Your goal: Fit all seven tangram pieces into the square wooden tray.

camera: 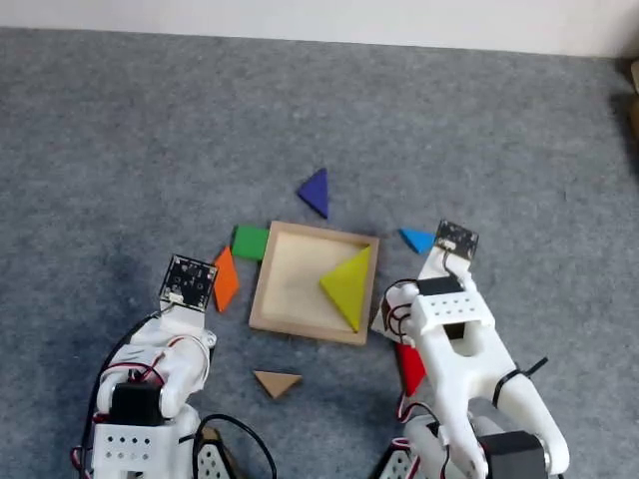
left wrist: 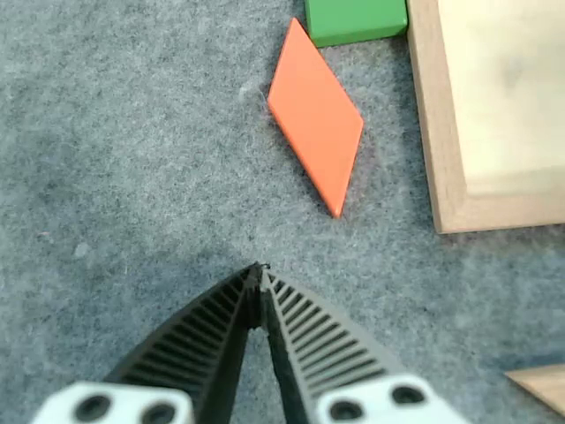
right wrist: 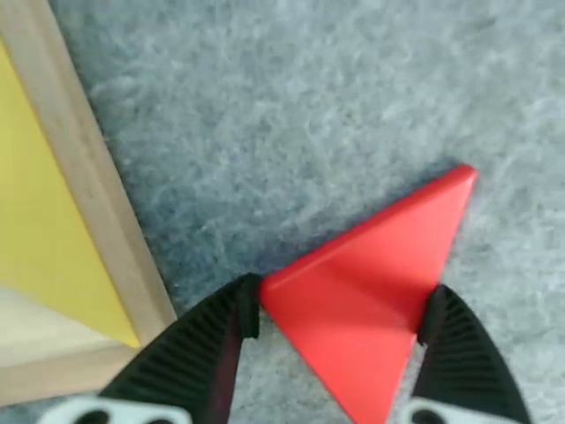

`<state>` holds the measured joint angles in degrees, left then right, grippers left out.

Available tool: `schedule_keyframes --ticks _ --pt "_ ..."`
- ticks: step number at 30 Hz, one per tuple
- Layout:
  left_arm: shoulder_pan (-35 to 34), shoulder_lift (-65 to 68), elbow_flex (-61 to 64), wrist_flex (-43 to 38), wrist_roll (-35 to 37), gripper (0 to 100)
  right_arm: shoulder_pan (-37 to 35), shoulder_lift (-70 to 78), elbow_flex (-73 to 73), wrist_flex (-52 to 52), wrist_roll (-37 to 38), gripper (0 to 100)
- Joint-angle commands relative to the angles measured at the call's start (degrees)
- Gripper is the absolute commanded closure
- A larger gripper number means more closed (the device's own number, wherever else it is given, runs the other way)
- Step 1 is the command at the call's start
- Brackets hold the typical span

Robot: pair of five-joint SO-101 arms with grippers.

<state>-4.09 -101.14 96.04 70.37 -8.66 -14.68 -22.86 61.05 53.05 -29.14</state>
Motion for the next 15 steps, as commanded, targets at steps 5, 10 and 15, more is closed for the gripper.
schedule_keyframes --ticks 5,10,15 --pt "-0.7 -3.0 1.2 0.4 -0.4 99 0.3 -1.0 -6.7 9.1 4.7 77.1" --pt "-0.7 -3.0 1.2 0.4 -0.4 99 0.0 -1.0 -12.4 12.9 6.2 77.1" --pt "-0.7 -3.0 1.2 0.4 -0.4 99 0.0 -0.5 -17.1 14.4 9.8 77.1"
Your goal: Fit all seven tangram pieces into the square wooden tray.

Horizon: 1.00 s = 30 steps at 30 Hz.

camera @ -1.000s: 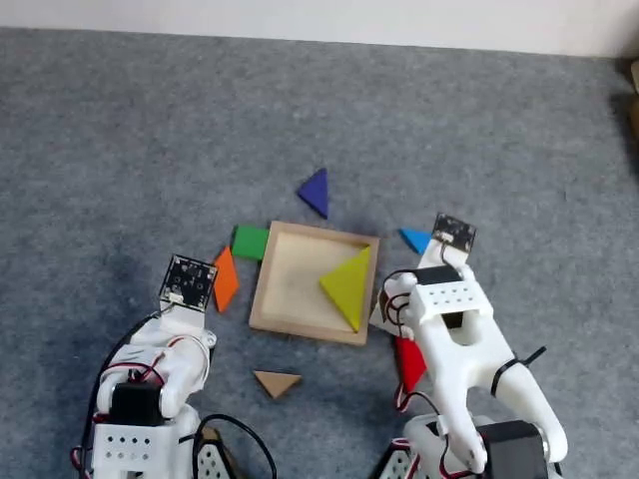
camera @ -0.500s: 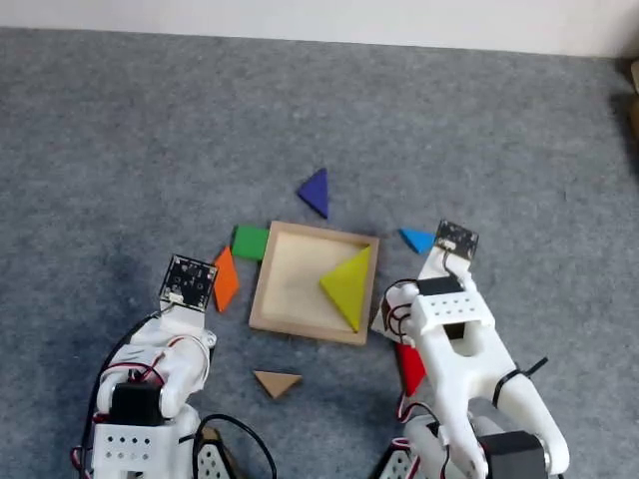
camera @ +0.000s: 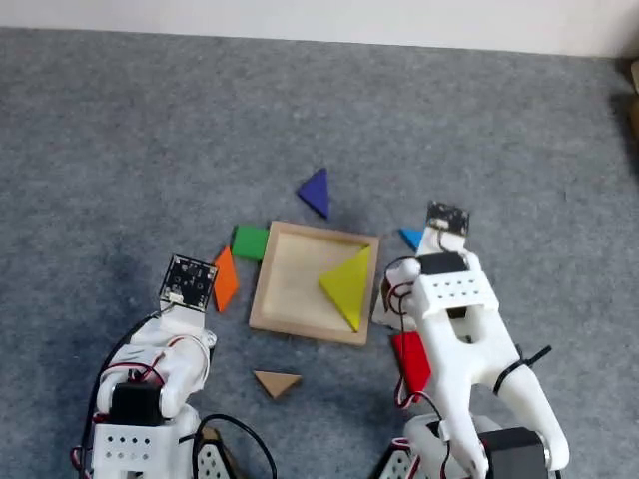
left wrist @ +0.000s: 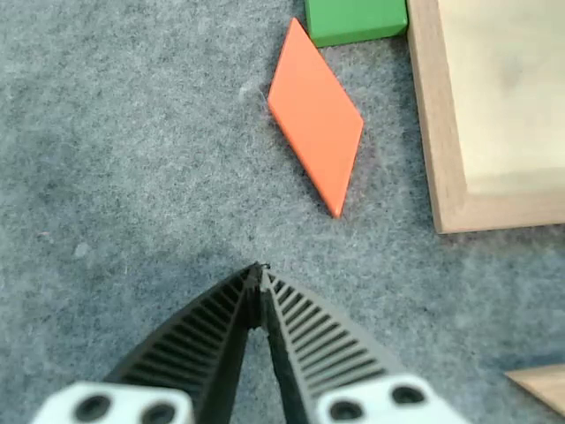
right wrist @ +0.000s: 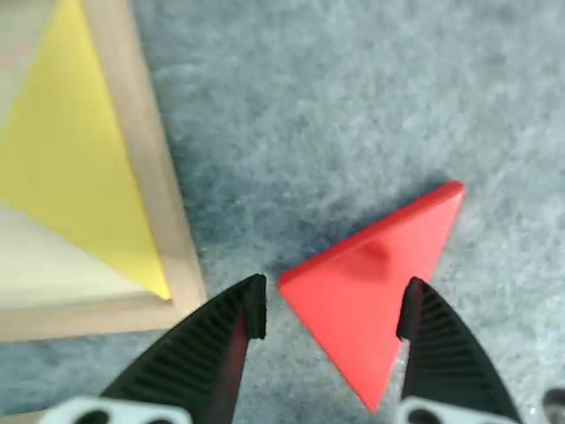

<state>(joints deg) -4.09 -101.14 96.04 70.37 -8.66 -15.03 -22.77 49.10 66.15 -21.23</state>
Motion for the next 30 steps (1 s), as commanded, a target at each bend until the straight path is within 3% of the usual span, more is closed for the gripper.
schedule_keyframes --ticks 1,4,8,13,21,30 --pt "-0.7 -3.0 1.2 0.4 -0.4 99 0.4 -0.5 -6.0 1.5 2.8 77.1" --pt "-0.7 -3.0 1.2 0.4 -0.4 99 0.4 -0.5 -7.5 2.7 2.8 77.1" --pt "-0.7 -3.0 1.2 0.4 -0.4 99 -0.1 -0.5 -7.6 3.8 -2.5 76.2" --pt "-0.7 -3.0 1.2 0.4 -0.4 99 -0.6 -0.4 -3.5 3.3 -6.8 65.1" --pt "-0.7 -3.0 1.2 0.4 -0.4 99 -0.6 -0.3 7.2 -9.4 -7.1 64.5" --pt "-0.7 -3.0 1.2 0.4 -0.4 99 -0.6 -0.3 9.6 -10.0 -7.2 64.5"
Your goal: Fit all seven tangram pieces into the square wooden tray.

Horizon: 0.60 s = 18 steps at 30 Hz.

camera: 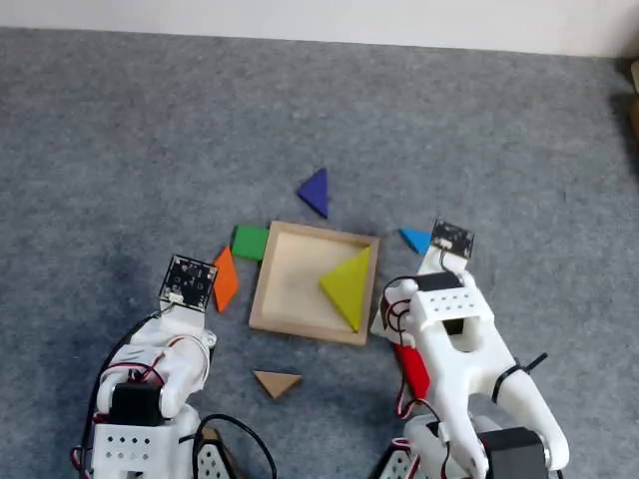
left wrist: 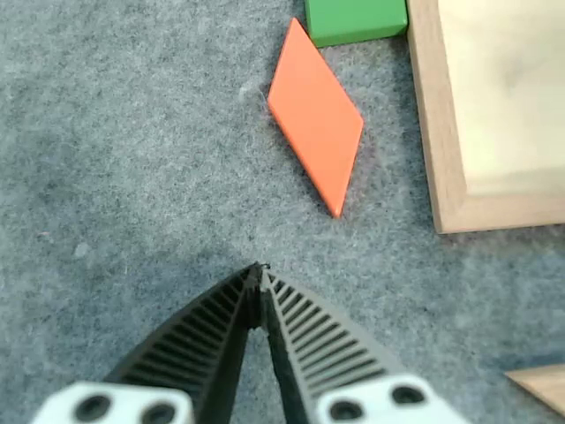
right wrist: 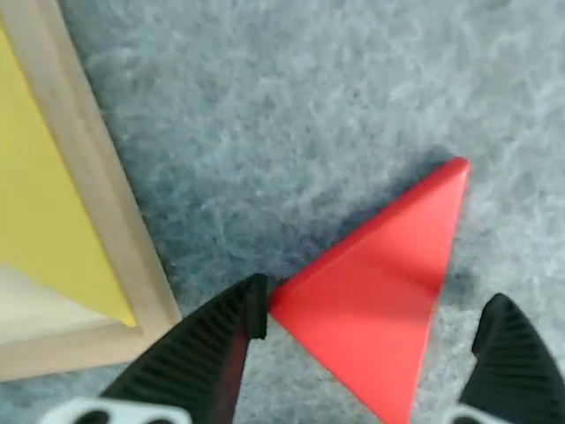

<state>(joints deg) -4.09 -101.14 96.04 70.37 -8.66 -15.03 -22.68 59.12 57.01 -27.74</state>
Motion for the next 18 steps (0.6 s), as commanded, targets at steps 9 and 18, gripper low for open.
schedule_keyframes --ticks 9,18 --pt "-0.7 -3.0 1.2 0.4 -0.4 99 -0.7 -0.4 -0.2 -0.6 -0.3 67.5" --pt "-0.7 -3.0 1.2 0.4 -0.4 99 -3.6 -0.3 -0.2 -0.6 -0.4 71.0"
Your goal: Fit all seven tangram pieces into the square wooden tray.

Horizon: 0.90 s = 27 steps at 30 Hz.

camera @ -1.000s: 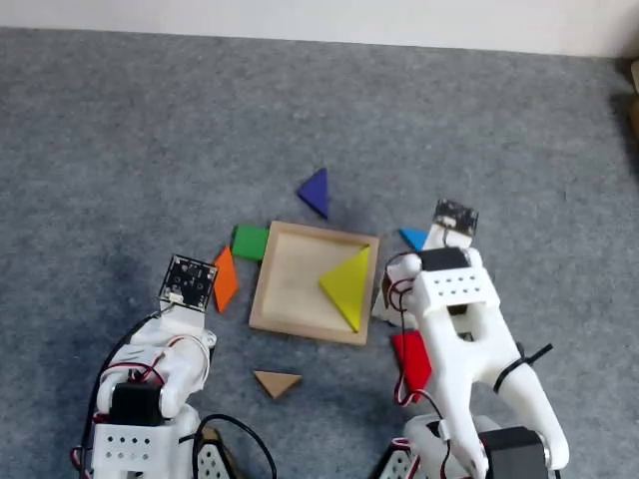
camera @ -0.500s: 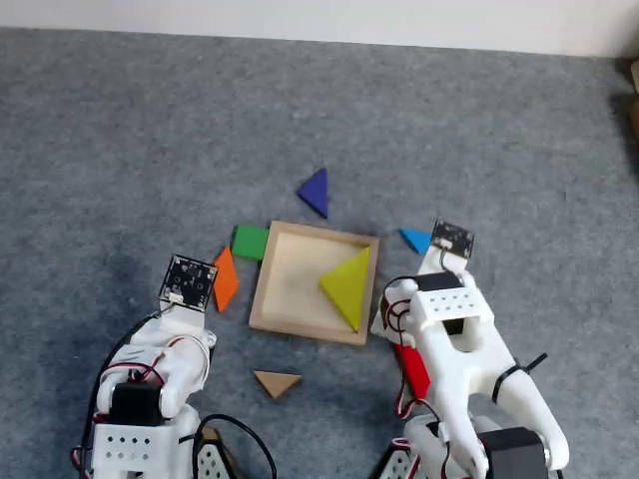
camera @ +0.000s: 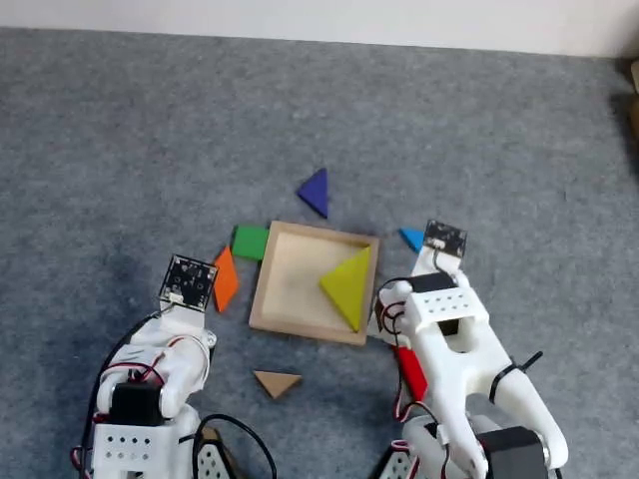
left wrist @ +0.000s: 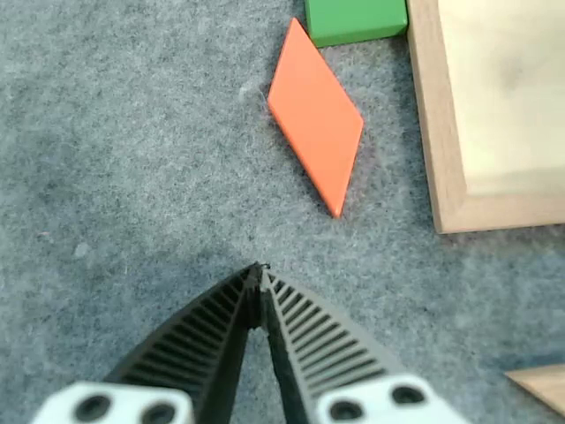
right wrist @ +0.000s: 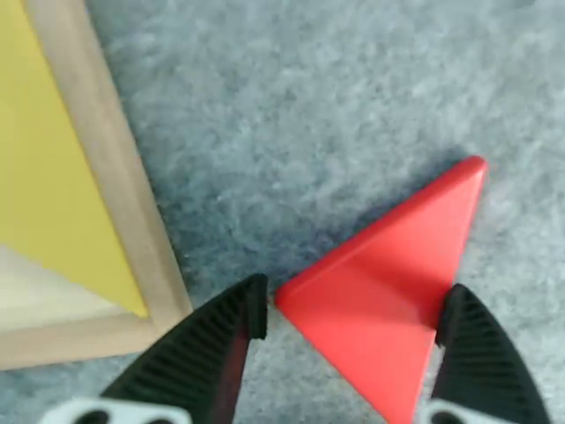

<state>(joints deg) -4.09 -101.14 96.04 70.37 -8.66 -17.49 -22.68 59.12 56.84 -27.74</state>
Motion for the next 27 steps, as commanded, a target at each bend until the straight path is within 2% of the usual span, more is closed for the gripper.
schedule_keyframes --ticks 1,14,19,22,27 --pt "-0.7 -3.0 1.2 0.4 -0.4 99 -1.2 -0.3 -0.2 -0.4 -0.3 71.0" --pt "-0.7 -3.0 1.2 0.4 -0.4 99 -0.8 -0.3 2.3 -0.7 -0.2 71.4" --pt "-0.7 -3.0 1.2 0.4 -0.4 99 0.3 -0.5 2.0 -0.7 0.3 80.7" --pt "-0.7 -3.0 1.2 0.4 -0.4 99 2.2 -1.1 1.9 -0.3 4.7 84.6" --pt "-0.7 -3.0 1.2 0.4 -0.4 99 3.4 -1.2 1.3 -0.2 10.0 84.9"
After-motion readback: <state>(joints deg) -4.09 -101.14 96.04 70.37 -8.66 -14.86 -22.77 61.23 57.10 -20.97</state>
